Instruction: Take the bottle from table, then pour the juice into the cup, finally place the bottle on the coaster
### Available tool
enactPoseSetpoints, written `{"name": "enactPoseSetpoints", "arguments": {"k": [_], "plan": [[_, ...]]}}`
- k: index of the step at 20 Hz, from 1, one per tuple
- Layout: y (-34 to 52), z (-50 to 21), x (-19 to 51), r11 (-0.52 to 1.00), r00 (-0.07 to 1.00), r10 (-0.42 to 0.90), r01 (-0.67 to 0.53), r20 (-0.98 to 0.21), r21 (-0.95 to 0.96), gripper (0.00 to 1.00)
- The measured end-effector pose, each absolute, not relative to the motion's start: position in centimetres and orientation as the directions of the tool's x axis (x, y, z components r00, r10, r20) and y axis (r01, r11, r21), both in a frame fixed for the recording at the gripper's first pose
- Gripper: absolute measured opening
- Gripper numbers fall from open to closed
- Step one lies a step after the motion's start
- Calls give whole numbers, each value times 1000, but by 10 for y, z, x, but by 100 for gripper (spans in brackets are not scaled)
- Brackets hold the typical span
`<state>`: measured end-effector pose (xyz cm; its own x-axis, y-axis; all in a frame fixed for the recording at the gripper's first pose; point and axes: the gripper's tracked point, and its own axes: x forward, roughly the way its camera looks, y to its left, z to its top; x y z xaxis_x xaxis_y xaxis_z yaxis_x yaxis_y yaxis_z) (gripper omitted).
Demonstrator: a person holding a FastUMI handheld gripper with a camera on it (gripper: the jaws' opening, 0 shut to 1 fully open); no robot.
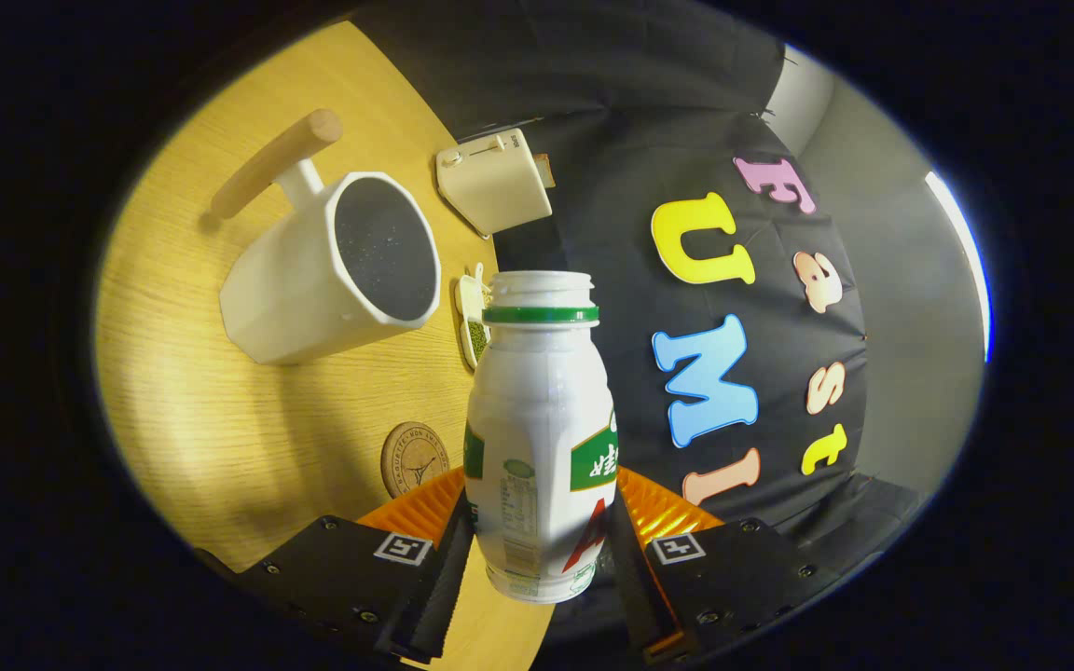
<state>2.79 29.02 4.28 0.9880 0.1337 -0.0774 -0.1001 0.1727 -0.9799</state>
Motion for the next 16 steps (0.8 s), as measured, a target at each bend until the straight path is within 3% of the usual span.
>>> {"name": "enactPoseSetpoints", "arguments": {"k": [16], "plan": [[299, 59, 26, -77, 993, 117, -17, -26, -997, 70]]}}
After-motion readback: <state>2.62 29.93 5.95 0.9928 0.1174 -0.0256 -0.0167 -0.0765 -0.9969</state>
